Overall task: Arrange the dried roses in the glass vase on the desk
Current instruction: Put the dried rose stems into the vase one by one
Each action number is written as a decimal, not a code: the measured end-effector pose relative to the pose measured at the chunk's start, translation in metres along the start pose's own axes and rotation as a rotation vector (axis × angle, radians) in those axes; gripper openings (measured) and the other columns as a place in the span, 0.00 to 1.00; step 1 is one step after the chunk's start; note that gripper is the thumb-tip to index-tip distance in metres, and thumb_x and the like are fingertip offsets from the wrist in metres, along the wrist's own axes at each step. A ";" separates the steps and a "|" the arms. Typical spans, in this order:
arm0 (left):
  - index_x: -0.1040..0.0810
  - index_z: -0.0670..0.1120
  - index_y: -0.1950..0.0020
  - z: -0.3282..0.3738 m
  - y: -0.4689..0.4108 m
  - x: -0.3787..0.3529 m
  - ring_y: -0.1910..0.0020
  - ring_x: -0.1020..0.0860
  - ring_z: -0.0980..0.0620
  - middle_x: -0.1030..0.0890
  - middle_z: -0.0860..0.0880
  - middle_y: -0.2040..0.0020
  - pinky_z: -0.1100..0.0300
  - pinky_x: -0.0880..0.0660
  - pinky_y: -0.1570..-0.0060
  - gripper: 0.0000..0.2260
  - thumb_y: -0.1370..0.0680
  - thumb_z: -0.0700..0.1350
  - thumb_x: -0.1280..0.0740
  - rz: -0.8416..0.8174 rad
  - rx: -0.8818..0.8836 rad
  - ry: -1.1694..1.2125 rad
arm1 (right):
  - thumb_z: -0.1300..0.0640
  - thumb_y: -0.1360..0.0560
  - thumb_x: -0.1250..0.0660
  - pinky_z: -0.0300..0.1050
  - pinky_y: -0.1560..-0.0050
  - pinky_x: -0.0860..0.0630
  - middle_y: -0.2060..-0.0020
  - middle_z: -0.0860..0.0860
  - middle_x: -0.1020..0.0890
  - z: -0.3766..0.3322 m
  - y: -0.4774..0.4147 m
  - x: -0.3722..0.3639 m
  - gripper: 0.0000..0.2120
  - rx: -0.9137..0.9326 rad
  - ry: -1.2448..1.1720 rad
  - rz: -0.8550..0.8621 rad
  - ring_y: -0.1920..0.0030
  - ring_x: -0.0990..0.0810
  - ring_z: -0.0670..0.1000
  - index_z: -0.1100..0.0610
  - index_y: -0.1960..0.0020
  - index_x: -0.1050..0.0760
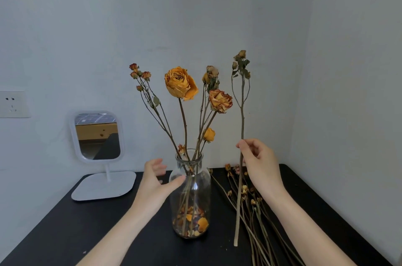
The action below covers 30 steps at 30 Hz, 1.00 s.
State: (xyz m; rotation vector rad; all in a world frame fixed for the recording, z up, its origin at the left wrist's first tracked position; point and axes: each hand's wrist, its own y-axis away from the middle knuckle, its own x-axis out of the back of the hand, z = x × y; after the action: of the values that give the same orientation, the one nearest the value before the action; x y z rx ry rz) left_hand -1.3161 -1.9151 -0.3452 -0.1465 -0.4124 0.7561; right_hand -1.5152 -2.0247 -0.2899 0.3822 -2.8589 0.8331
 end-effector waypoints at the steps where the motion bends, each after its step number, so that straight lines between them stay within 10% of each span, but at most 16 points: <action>1: 0.37 0.53 0.34 0.000 -0.008 0.000 0.41 0.30 0.57 0.30 0.58 0.41 0.58 0.33 0.39 0.32 0.33 0.51 0.25 -0.101 0.021 0.021 | 0.52 0.23 0.40 0.30 0.67 0.27 0.62 0.52 0.22 -0.002 -0.001 0.000 0.05 0.006 -0.006 0.011 0.65 0.25 0.44 0.48 0.55 0.26; 7: 0.28 0.61 0.42 0.005 -0.036 -0.006 0.39 0.28 0.60 0.25 0.64 0.42 0.60 0.35 0.40 0.23 0.32 0.47 0.25 -0.389 0.015 0.084 | 0.52 0.22 0.41 0.30 0.68 0.29 0.68 0.46 0.25 -0.009 -0.014 0.003 0.07 0.061 -0.032 0.082 0.69 0.27 0.40 0.44 0.58 0.28; 15: 0.31 0.61 0.50 0.010 -0.027 -0.016 0.52 0.27 0.69 0.24 0.63 0.51 0.73 0.33 0.61 0.20 0.34 0.50 0.24 -0.199 -0.074 -0.007 | 0.52 0.22 0.42 0.34 0.65 0.31 0.68 0.46 0.25 -0.003 -0.017 0.003 0.07 0.063 -0.058 0.097 0.67 0.27 0.42 0.47 0.56 0.26; 26: 0.32 0.48 0.39 0.020 -0.010 -0.046 0.39 0.34 0.50 0.30 0.50 0.44 0.49 0.29 0.43 0.37 0.39 0.69 0.31 0.160 -0.038 -0.465 | 0.52 0.21 0.42 0.36 0.62 0.30 0.67 0.46 0.25 0.000 -0.015 0.000 0.07 0.057 -0.065 0.104 0.65 0.25 0.42 0.45 0.56 0.27; 30: 0.39 0.50 0.36 0.021 -0.011 -0.040 0.43 0.28 0.54 0.29 0.54 0.43 0.53 0.27 0.43 0.37 0.37 0.61 0.25 -0.024 -0.020 -0.129 | 0.52 0.21 0.42 0.37 0.62 0.30 0.66 0.46 0.25 -0.001 -0.016 0.001 0.07 0.053 -0.069 0.125 0.64 0.25 0.43 0.46 0.56 0.27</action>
State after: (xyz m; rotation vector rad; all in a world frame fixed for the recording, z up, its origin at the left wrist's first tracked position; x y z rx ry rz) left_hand -1.3438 -1.9514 -0.3359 -0.1120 -0.5433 0.7403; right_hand -1.5117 -2.0369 -0.2805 0.2443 -2.9553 0.9359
